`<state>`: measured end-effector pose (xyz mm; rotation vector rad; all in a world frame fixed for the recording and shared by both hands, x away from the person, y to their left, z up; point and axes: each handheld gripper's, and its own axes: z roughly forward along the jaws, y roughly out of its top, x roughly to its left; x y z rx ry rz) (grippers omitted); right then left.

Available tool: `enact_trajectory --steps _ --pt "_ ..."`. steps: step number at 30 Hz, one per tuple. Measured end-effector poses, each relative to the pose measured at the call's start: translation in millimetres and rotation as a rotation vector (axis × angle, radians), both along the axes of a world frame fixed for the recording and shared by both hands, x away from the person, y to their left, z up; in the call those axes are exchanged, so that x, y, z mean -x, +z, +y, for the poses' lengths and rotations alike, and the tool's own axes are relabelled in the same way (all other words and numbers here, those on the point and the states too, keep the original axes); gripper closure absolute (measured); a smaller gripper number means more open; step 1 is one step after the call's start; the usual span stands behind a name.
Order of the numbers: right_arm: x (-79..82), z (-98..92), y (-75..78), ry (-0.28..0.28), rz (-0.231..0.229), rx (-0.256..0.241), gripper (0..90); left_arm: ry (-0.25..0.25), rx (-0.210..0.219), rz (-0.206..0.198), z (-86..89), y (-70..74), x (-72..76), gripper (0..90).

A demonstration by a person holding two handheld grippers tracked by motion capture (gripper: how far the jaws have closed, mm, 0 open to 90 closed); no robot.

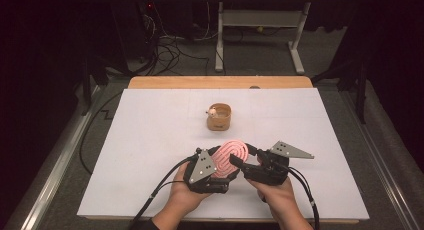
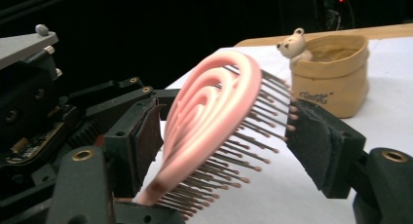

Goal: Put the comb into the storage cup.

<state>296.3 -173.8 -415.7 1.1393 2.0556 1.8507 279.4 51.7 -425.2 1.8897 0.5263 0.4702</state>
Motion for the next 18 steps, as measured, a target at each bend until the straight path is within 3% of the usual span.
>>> enact_trajectory --steps 7,12,18 --pt "-2.8 0.4 1.2 0.013 0.022 -0.028 33.5 0.002 0.011 -0.018 -3.1 5.2 0.3 18.1" --pt "-3.8 -1.0 2.5 0.031 0.036 -0.044 42.2 0.009 0.0 -0.02 -3.4 5.9 -0.2 18.1" --pt "-5.9 -2.5 2.9 0.034 0.057 -0.057 43.9 0.017 -0.007 -0.022 -6.0 5.1 -3.2 18.1"
